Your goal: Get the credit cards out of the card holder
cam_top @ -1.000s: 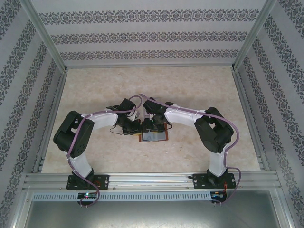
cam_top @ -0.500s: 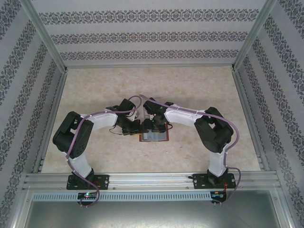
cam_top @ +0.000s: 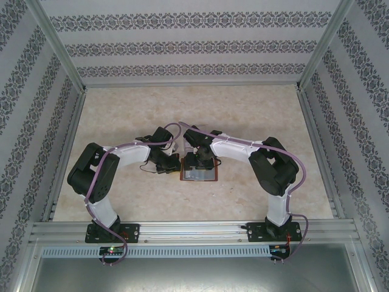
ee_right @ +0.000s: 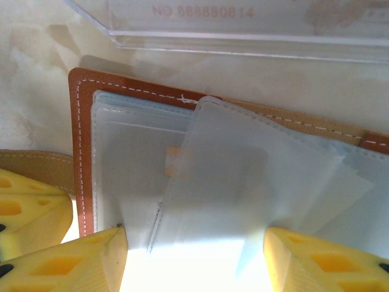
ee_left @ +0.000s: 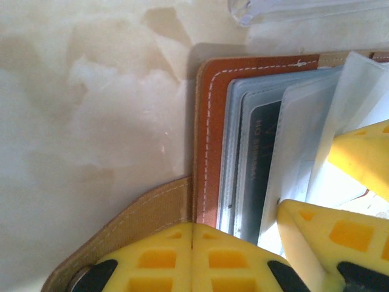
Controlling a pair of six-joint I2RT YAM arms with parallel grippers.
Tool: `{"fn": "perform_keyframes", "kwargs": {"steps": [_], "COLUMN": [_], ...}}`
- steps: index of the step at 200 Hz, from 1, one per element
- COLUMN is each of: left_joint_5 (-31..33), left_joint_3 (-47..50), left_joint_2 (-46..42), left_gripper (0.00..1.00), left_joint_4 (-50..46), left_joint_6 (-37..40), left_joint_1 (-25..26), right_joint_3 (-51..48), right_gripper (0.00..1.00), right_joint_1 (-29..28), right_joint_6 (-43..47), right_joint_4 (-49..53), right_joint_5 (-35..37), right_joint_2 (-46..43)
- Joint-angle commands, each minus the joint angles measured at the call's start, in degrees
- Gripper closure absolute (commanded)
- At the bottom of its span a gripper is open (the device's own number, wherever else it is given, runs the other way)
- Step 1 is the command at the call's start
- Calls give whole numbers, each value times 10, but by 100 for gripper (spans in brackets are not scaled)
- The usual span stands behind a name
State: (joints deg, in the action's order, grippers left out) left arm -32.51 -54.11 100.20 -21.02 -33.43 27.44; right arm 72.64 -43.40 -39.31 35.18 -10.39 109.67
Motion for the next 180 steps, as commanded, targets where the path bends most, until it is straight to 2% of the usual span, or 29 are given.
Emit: {"fn": "perform_keyframes", "kwargs": {"steps": [1, 65, 152, 180], "left_joint_5": [5, 4, 1, -1], "left_joint_3": [8, 10, 9, 4], "left_joint_2": [-6, -4, -6, -16], "left_gripper": [94, 94, 95, 94], "left_joint_4": [2, 5, 6, 3], "left_joint_6": [1, 1, -1, -5], "left_joint_1": [7, 7, 7, 7], "right_joint_3": [7, 0, -7, -7], "right_gripper": [40, 41, 69, 75], "right_joint_1": [0, 3, 5, 3], "right_joint_6": [-9, -13, -15, -13], "right_joint_4": [26, 22, 12, 8], "right_joint_5": [24, 26, 12, 1], "right_joint_2": [0, 6, -12, -23]}}
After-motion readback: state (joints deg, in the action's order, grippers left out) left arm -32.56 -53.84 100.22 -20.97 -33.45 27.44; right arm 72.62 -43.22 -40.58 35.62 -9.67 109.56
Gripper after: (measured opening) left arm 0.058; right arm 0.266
